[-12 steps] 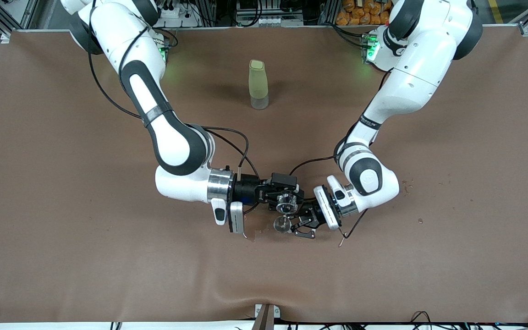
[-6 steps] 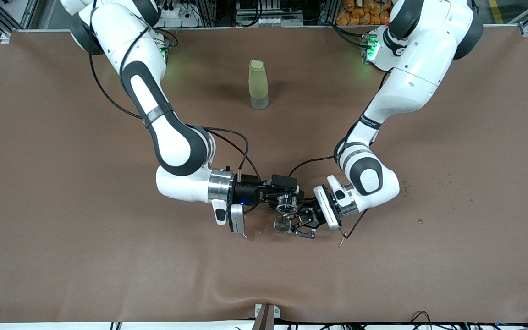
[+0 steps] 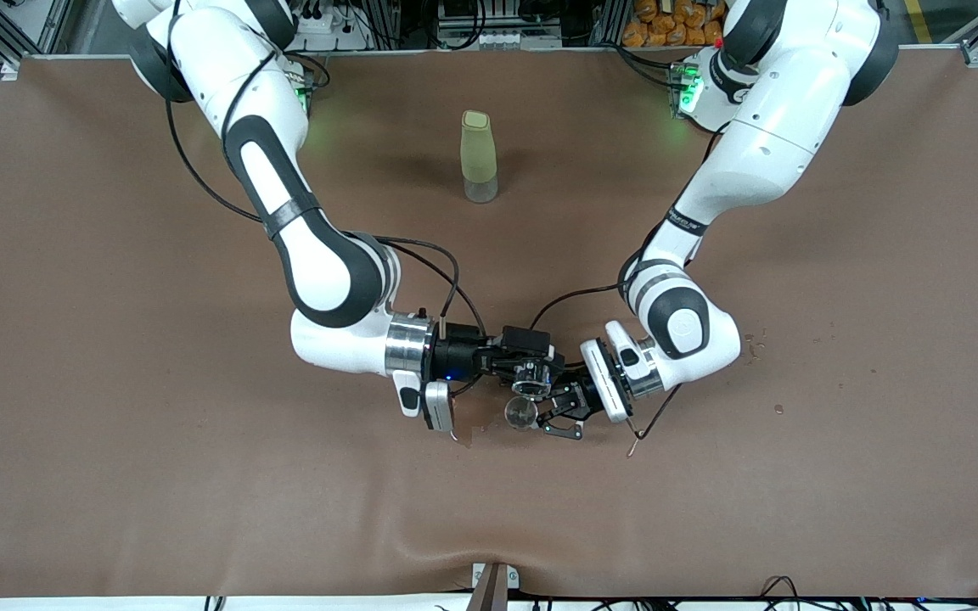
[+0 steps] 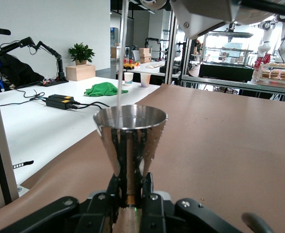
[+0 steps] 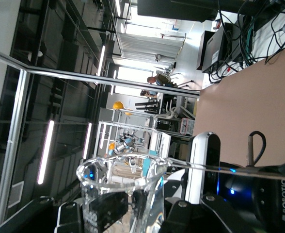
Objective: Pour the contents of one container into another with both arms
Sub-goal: 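Pour liquid from the beaker into the jigger held by the left gripper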
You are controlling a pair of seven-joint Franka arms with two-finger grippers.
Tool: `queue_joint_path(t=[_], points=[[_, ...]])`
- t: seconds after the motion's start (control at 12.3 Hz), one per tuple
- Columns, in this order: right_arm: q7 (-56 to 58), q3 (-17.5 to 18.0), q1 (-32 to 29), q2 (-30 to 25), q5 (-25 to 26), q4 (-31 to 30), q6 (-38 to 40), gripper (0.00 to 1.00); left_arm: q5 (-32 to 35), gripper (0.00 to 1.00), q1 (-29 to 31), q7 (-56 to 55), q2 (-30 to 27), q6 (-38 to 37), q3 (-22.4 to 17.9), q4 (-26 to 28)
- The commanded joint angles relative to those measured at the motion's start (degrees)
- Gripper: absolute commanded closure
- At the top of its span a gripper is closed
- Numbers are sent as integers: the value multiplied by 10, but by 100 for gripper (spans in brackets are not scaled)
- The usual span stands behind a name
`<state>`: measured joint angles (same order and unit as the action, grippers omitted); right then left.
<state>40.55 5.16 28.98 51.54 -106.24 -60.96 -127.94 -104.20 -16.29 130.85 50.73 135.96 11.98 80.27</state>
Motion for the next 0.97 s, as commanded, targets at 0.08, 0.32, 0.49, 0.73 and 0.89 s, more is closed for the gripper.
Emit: queue_joint_path(t=[0.08,0.32,0.49,0.73,0.89], points=[[-7,-2,7,6,-26,4,-6,100,-14,100,19,16,-41,-2,17,48],[-2,-2,6,2,-27,-17,-4,100,-14,100,26,17,-49,-4,22,62],[-3,-2,6,1,-27,-22,-3,100,-14,100,27,16,-51,-4,22,62],[-7,-2,6,0,-27,-29,-3,100,-14,100,28,13,-54,-4,28,63],[-8,-2,6,0,-27,-30,-2,100,-14,100,29,10,-60,-4,29,64]])
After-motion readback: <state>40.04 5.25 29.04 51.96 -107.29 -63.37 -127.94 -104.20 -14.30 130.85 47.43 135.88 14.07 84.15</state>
